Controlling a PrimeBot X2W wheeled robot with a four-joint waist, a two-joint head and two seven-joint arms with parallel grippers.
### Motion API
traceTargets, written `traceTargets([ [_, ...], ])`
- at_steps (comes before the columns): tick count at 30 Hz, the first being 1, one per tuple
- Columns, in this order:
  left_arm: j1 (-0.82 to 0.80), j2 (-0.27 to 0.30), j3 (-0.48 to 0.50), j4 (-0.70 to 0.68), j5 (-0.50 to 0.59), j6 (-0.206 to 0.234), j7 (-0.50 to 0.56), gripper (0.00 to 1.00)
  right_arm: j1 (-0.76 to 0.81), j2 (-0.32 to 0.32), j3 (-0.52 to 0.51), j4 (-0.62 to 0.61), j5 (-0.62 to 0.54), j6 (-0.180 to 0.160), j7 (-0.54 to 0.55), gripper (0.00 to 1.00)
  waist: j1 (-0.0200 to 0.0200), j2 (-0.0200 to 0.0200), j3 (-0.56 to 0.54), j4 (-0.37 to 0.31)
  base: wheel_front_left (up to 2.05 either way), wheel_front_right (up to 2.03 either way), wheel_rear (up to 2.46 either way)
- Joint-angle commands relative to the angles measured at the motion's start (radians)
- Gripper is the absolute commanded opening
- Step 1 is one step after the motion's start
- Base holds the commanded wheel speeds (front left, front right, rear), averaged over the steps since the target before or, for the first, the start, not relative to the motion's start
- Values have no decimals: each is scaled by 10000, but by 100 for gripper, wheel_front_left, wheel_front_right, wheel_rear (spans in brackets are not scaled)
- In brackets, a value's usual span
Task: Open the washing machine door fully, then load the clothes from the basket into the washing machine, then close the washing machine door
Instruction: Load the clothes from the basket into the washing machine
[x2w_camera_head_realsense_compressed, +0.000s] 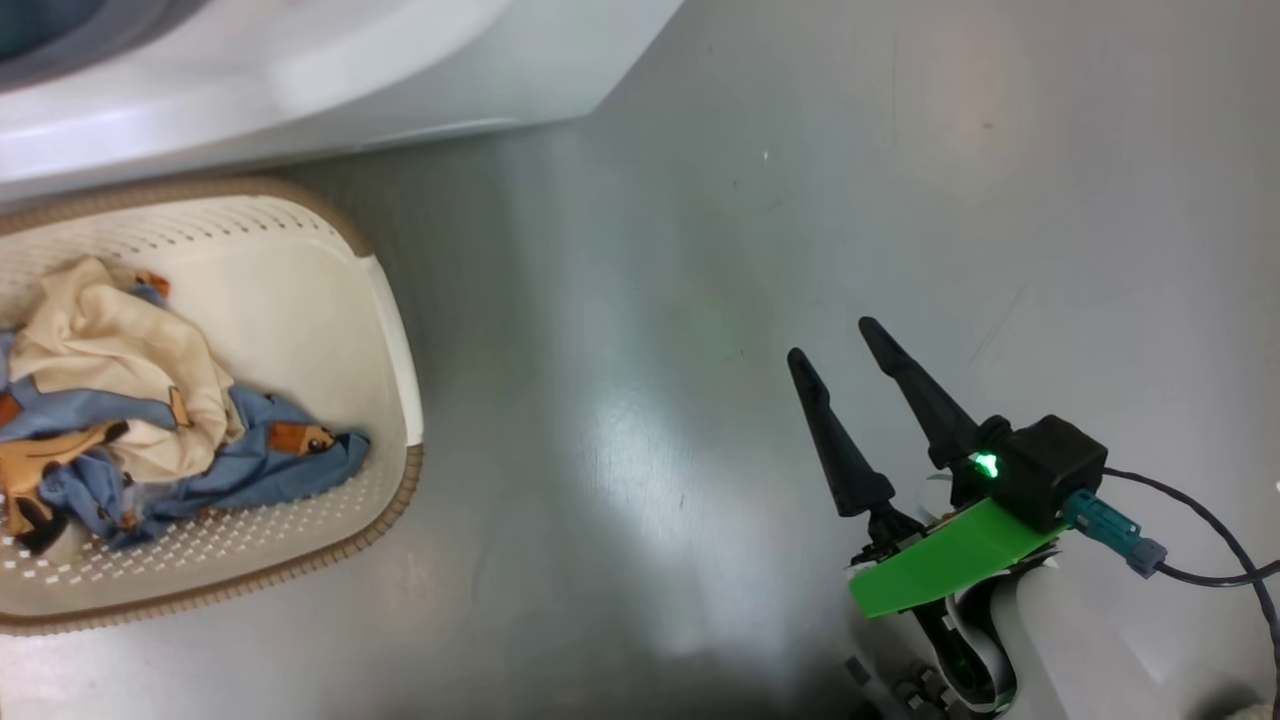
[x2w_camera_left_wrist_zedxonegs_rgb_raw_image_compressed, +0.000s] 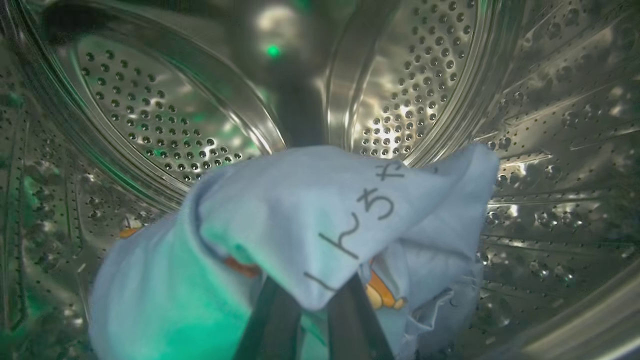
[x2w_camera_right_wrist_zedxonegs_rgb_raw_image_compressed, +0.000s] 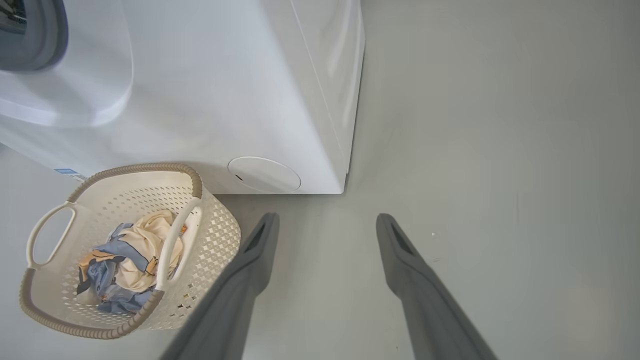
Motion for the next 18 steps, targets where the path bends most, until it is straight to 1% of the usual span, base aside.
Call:
traceTargets([
  [1,-82,540,142,-368,191,-12,-63,0,212,54,252,-207,-77,62,-118,100,0,0,177,-14,0,0,0],
  [5,-247,438,219,-584,352,-12,-63,0,226,65,342,-211,-93,62,-118,100,0,0,236,-64,0,0,0],
  [11,-533,523,242,-155,437,-13,-63,0,242,79,501,-161,-53,62,-118,100,0,0,256,-251,0,0,0],
  [14,-712,546,80,251,316,-14,-63,0,235,86,506,-121,-41,62,-118,100,0,0,274,-294,0,0,0],
  [15,-775,554,22,305,276,-14,-63,44,229,92,492,-116,-38,62,-118,100,0,0,286,-292,0,0,0],
  [16,-810,533,1,400,192,-14,-63,100,224,97,471,-110,-33,62,-118,100,0,0,286,-281,0,0,0],
  [18,-831,506,-9,518,99,-14,-63,100,208,107,430,-92,-28,62,-119,100,0,0,272,-242,0,0,0],
])
